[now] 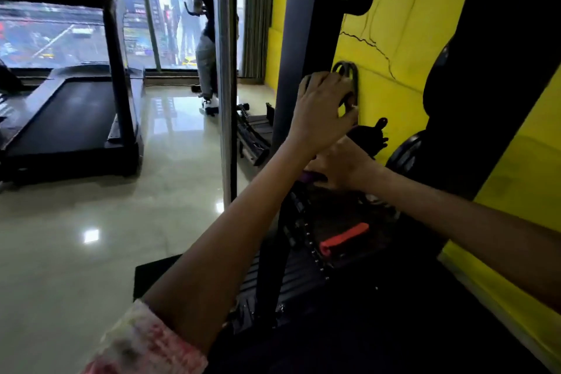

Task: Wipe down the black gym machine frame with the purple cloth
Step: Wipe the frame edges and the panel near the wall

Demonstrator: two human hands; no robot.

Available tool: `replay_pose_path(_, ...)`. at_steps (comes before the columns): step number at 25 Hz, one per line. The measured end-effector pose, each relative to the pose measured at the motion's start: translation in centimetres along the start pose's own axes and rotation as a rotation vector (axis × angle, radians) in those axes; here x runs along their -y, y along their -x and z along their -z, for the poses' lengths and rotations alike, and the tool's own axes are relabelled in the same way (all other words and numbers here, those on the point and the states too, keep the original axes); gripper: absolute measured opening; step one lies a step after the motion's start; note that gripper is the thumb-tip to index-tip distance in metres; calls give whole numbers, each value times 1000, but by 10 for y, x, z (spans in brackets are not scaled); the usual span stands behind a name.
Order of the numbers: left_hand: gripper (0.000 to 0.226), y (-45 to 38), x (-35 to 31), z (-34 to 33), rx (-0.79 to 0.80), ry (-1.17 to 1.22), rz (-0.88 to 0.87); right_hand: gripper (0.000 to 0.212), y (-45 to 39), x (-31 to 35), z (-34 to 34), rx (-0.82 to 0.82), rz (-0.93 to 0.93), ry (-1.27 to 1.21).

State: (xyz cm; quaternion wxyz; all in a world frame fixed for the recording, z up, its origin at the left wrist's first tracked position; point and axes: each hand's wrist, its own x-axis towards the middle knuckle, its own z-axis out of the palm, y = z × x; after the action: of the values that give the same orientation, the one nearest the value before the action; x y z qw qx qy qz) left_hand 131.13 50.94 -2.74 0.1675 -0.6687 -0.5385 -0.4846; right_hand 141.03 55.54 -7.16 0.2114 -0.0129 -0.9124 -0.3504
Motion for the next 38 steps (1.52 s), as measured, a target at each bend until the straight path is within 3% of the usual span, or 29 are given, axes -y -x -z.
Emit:
replay_pose_path(3, 28, -1, 10, -1, 8, 28, -106, 48, 13, 25, -28, -273, -438, -196)
replay_pose_path(6, 34, -5, 18, 4, 16, 72, -180, 45, 4, 64, -38, -411, -967, -422)
replay_pose_path(9, 32, -3, 20, 2, 15, 148, -185, 47, -11, 80, -36, -470, -1211, -443)
replay_pose_path(11, 31, -3, 22, 1, 8, 160, -192, 47, -9, 79, -31, -429, -1165, -332)
replay_pose_path(15, 31, -9, 28, 6, 49, 217, -219, 46, 10, 51, -16, -100, -667, -55)
replay_pose_path(17, 31, -9, 30, 7, 70, 249, -242, 63, 14, 38, -7, 82, -426, 108)
replay_pose_path(19, 27, -8, 32, 6, 54, 282, -240, 70, 13, 33, -4, 176, -351, 203)
replay_pose_path(20, 26, -8, 32, 7, 46, 299, -235, 70, 11, 37, -5, 157, -400, 212)
replay_pose_path(22, 29, -10, 31, 11, 79, 336, -237, 58, 3, 56, -11, 20, -717, 92)
replay_pose_path(25, 33, -14, 33, 20, 178, 297, -270, 42, -23, 90, -23, -302, -1393, -283)
replay_pose_path(28, 35, -17, 51, 29, 205, 300, -434, 19, -36, 83, -9, -552, -1766, -793)
replay_pose_path(30, 37, -12, 70, 28, 74, 354, -509, 15, -33, 76, 12, -632, -1835, -1031)
replay_pose_path(31, 40, -7, 81, 26, -4, 364, -475, 14, -31, 77, 25, -638, -1847, -964)
replay_pose_path(34, 68, 13, 105, 19, -4, 453, -166, 14, -43, 78, 66, -634, -1722, -522)
replay_pose_path(36, 75, 17, 107, 16, 37, 563, -46, 34, -64, 65, 86, -628, -1524, -165)
replay_pose_path(38, 78, 11, 101, 18, 19, 628, -24, 50, -84, 46, 85, -404, -1379, 124)
